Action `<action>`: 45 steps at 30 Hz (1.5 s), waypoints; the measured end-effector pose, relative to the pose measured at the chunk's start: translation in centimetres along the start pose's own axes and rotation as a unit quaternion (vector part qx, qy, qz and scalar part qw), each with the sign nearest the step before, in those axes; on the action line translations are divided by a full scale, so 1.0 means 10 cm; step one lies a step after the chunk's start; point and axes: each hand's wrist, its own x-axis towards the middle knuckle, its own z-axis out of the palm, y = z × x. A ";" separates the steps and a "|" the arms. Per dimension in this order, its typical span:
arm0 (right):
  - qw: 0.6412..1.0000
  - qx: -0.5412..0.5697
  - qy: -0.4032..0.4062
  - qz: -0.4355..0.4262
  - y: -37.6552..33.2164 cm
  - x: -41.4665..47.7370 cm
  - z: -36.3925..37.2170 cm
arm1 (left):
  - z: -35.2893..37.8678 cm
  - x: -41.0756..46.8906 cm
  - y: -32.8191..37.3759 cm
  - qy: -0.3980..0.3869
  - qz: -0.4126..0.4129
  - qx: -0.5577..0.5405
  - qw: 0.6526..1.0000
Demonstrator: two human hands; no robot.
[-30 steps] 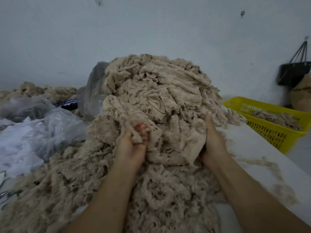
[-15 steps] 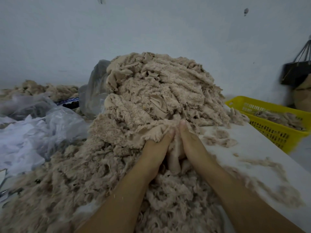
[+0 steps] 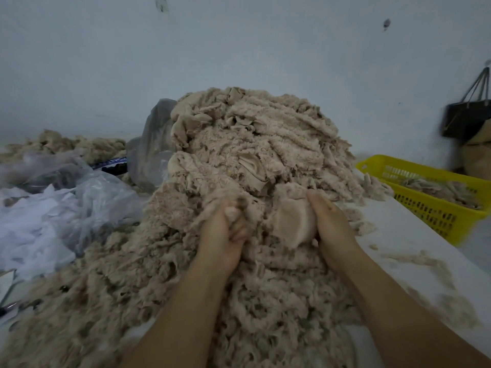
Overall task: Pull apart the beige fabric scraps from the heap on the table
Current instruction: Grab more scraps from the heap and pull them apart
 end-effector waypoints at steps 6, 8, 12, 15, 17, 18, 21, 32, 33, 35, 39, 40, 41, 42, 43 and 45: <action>0.999 0.040 -0.005 0.017 -0.02 -0.02 0.07 | 0.18 -0.11 -0.19 -0.010 -0.081 0.130 0.988; 0.999 0.033 -0.022 0.006 0.00 -0.02 0.09 | 0.20 -0.14 -0.17 -0.043 -0.102 0.098 0.989; 0.994 -0.055 -0.077 -0.055 0.03 -0.09 0.17 | 0.19 -0.16 -0.18 -0.111 -0.078 0.129 0.982; 0.994 -0.062 -0.079 -0.052 0.04 -0.11 0.16 | 0.19 -0.16 -0.21 -0.077 -0.066 0.162 0.982; 0.992 -0.073 -0.084 -0.057 0.02 -0.14 0.17 | 0.18 -0.15 -0.23 -0.055 -0.050 0.156 0.985; 0.989 -0.088 -0.099 -0.059 0.02 -0.16 0.18 | 0.16 -0.15 -0.25 -0.058 -0.037 0.172 0.983; 0.978 -0.164 -0.099 -0.083 0.01 -0.20 0.23 | 0.14 -0.20 -0.30 -0.067 0.028 0.302 0.951; 0.986 -0.057 0.159 -0.001 0.02 0.10 0.00 | 0.10 -0.14 -0.15 -0.154 0.026 0.195 0.968; 0.982 0.012 0.186 0.019 -0.03 0.14 -0.09 | 0.07 -0.11 -0.08 -0.140 0.028 0.132 0.981; 0.971 0.075 0.226 0.035 -0.07 0.20 -0.30 | 0.01 -0.05 0.06 -0.102 0.036 0.011 0.994; 0.990 -0.097 0.101 0.032 0.00 0.09 -0.14 | 0.04 -0.06 0.06 -0.056 -0.022 -0.102 0.993; 0.980 -0.185 0.062 0.036 0.05 0.08 -0.07 | 0.04 -0.07 0.05 -0.055 -0.041 -0.123 0.990; 0.960 -0.274 0.041 0.030 0.10 0.06 -0.03 | 0.04 -0.08 0.06 -0.052 -0.055 -0.142 0.987; 0.947 -0.319 0.045 0.007 0.10 0.05 -0.01 | 0.04 -0.08 0.07 -0.050 -0.064 -0.156 0.984; 0.944 -0.325 0.053 -0.023 0.06 0.01 0.01 | 0.02 -0.08 0.09 -0.046 -0.068 -0.161 0.984; 0.956 -0.277 0.028 -0.095 -0.01 -0.07 0.02 | 0.04 -0.10 0.09 -0.043 -0.069 -0.150 0.985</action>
